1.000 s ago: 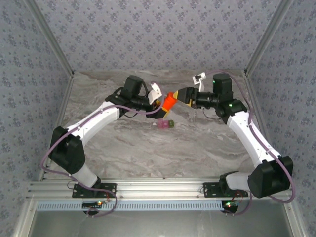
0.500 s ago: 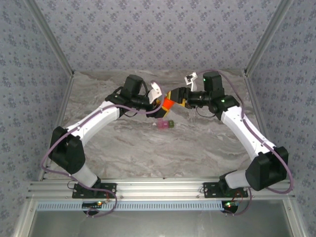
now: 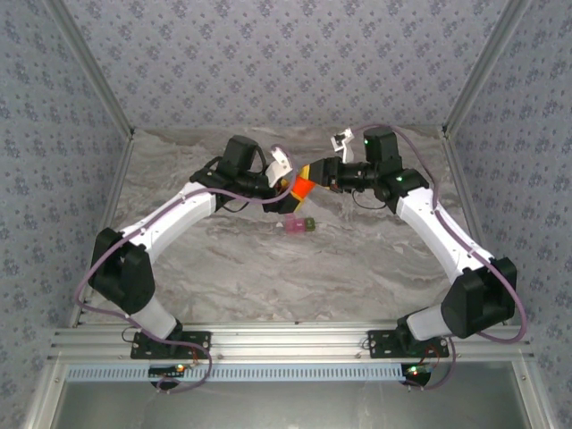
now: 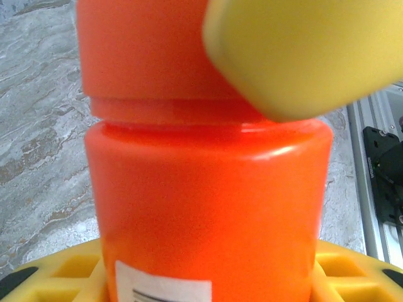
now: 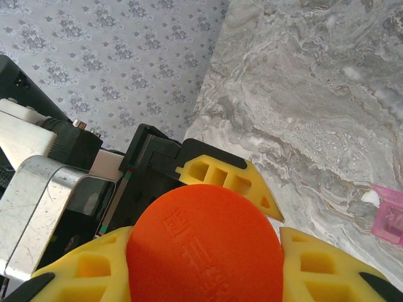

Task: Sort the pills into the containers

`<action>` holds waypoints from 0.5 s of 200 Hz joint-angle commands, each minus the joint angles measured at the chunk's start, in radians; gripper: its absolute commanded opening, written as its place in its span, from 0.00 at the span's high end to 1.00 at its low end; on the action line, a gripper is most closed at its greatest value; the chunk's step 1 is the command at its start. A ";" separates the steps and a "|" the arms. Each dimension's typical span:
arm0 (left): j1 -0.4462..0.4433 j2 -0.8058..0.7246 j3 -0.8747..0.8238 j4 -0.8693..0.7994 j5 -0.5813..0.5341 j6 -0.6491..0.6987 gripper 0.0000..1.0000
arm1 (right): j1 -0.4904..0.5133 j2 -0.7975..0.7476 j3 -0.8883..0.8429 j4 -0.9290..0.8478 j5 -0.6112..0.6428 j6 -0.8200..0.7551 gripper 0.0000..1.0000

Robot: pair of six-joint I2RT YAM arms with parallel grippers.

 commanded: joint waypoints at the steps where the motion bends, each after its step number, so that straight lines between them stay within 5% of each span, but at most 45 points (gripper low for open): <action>1: -0.002 -0.014 0.040 0.045 0.031 -0.018 0.90 | -0.012 -0.007 -0.045 0.075 0.007 0.071 0.70; 60: 0.000 -0.011 0.043 0.032 0.043 -0.028 0.81 | -0.021 -0.024 -0.142 0.232 0.007 0.240 0.72; 81: 0.000 -0.008 0.043 0.029 0.052 -0.024 1.00 | -0.021 -0.033 -0.157 0.268 0.009 0.270 0.70; 100: 0.000 -0.009 0.042 0.031 0.049 -0.023 1.00 | -0.021 -0.040 -0.140 0.237 0.013 0.253 0.47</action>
